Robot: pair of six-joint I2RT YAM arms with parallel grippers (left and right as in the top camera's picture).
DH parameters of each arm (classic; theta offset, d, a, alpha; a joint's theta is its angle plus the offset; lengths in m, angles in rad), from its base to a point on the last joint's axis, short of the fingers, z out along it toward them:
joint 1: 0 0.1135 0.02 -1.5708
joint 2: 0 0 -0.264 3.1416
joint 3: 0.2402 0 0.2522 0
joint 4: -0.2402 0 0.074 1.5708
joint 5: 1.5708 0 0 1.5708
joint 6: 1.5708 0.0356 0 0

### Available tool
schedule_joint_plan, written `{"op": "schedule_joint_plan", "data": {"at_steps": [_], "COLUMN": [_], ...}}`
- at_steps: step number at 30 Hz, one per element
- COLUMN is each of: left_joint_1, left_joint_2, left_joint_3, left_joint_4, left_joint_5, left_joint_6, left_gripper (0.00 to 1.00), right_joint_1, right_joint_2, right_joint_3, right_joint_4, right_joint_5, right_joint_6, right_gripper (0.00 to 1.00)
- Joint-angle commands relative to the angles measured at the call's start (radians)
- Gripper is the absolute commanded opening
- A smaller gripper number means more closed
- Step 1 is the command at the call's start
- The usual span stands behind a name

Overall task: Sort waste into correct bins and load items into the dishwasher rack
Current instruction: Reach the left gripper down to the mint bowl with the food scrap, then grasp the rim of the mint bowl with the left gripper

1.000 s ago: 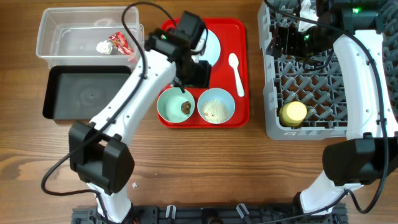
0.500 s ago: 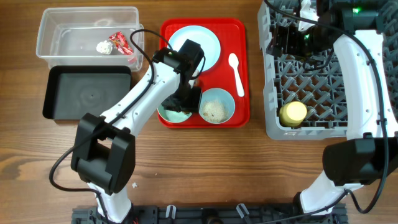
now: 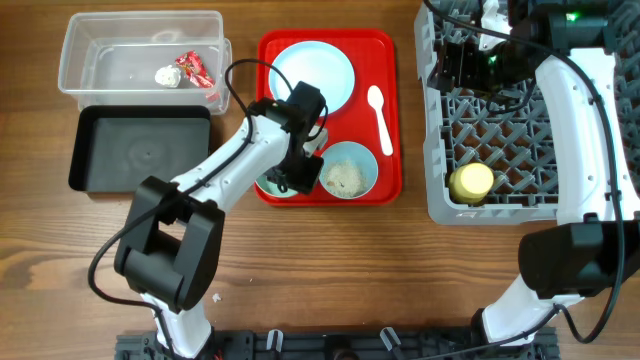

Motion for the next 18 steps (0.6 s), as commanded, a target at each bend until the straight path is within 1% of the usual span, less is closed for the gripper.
{"op": "schedule_joint_plan", "data": {"at_steps": [1,5,13,17,18], "left_joint_1": [-0.001,-0.002,-0.002,-0.002,-0.001], "left_joint_2": [0.010,0.010,0.010,0.009,0.009], "left_joint_3": [-0.022,-0.027,-0.106,-0.108,-0.108], "left_joint_4": [0.005,-0.002,0.051,0.060,0.064], "left_joint_5": [-0.007,-0.009,-0.011,-0.011,-0.011], "left_joint_6": [0.018,0.018,0.018,0.018,0.018], "left_gripper": [0.25,0.18,0.17,0.17,0.14], "right_joint_1": [0.009,0.009,0.009,0.009,0.009], "right_joint_2": [-0.017,-0.017,-0.017,-0.017,-0.017], "right_joint_3": [0.016,0.016,0.016,0.016,0.016], "right_joint_4": [-0.004,-0.004,-0.004,-0.002,-0.003], "right_joint_5": [-0.015,-0.015,-0.015,-0.015,-0.014], "right_joint_6": [-0.019,-0.019,-0.020,-0.021,-0.021], "right_gripper": [0.92,0.92,0.92,0.92,0.92]}}
